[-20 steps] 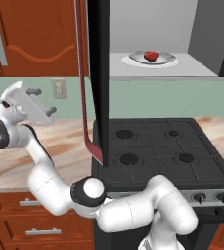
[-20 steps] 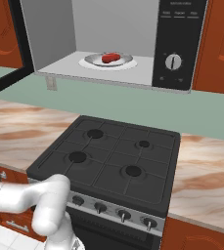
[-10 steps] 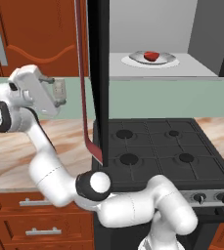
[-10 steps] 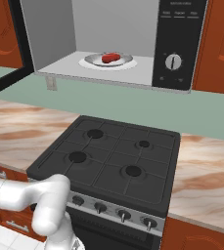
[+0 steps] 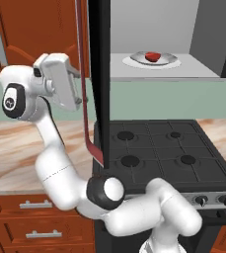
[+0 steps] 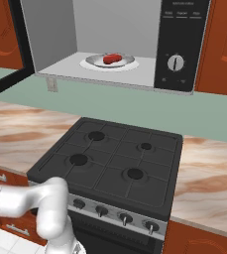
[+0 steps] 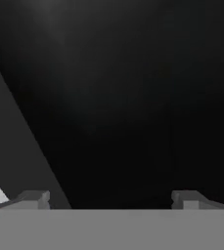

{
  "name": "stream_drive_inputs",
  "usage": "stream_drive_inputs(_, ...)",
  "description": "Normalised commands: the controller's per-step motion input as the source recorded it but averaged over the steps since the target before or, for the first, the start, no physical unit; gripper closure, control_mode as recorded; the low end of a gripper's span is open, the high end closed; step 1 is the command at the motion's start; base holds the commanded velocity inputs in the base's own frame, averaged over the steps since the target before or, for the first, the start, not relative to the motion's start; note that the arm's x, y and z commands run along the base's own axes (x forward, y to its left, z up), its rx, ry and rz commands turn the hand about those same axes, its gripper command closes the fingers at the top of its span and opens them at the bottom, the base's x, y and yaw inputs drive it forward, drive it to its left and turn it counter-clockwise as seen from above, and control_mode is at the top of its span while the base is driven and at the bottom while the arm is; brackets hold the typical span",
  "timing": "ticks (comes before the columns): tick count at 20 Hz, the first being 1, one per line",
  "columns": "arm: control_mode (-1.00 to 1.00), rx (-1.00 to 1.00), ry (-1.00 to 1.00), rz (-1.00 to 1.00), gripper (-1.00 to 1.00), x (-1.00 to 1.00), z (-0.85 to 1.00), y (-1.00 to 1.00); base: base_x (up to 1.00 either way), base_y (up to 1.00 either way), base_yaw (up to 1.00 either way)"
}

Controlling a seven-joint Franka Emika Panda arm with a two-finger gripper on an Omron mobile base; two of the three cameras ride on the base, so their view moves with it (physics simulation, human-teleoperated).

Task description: Transport the steak from the fridge to the microwave and turn on the microwave.

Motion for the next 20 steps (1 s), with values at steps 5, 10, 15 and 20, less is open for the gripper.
stream_drive_inputs(5,-1.00,0.14,0.03,-0.04,-1.00,-0.50,0.15,-0.89,0.00,0.00,0.00)
stream_drive_inputs(10,-1.00,0.26,0.20,0.00,-1.00,-0.47,0.28,-0.80,0.00,0.00,0.00)
stream_drive_inputs(15,-1.00,0.32,0.34,0.05,-1.00,-0.27,0.27,-0.77,0.00,0.00,0.00)
stream_drive_inputs(20,-1.00,0.37,0.51,0.33,-1.00,0.00,0.10,-0.51,0.00,0.00,0.00)
